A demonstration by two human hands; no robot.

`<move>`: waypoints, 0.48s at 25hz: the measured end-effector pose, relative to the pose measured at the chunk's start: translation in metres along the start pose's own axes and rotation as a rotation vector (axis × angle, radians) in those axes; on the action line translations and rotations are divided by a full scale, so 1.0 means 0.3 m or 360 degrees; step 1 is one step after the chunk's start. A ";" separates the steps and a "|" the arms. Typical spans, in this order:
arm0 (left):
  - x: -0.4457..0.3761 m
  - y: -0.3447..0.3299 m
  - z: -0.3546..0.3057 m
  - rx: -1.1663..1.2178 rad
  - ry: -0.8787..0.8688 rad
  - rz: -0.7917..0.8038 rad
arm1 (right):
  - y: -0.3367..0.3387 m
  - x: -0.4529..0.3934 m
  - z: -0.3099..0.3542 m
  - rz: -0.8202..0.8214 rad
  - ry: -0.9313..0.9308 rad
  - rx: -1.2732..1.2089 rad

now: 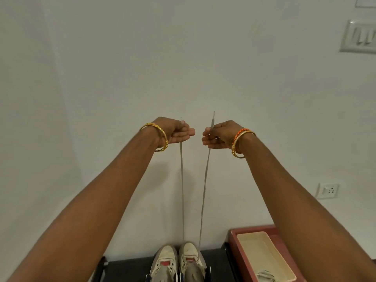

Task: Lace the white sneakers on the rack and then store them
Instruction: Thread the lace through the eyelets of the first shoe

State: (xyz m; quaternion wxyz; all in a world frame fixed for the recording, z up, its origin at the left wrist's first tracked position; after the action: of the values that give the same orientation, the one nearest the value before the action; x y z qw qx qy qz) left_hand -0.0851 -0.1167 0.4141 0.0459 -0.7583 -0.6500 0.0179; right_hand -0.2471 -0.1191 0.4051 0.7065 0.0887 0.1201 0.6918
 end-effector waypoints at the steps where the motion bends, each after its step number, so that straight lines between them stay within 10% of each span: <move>1: 0.002 0.009 -0.008 -0.0103 -0.0029 -0.0063 | 0.003 0.003 -0.004 -0.0008 -0.0008 0.0038; 12: -0.021 0.011 -0.087 -0.0509 -0.0129 -0.0340 | 0.037 -0.032 0.150 -0.0178 0.0261 0.0338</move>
State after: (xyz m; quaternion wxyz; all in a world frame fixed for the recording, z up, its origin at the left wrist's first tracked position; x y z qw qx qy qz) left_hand -0.0804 -0.1246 0.4394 -0.0998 -0.6813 -0.7227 -0.0601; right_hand -0.2448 -0.1265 0.4519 0.7184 0.0992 0.2548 0.6396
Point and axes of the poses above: each hand's wrist, its own x-axis away from the middle knuckle, its own y-axis out of the back of the hand, z = x × y, the point moved 9 cm from there along -x, towards the middle knuckle, and after that the axes turned 4 degrees about x, right-handed, at the moved point
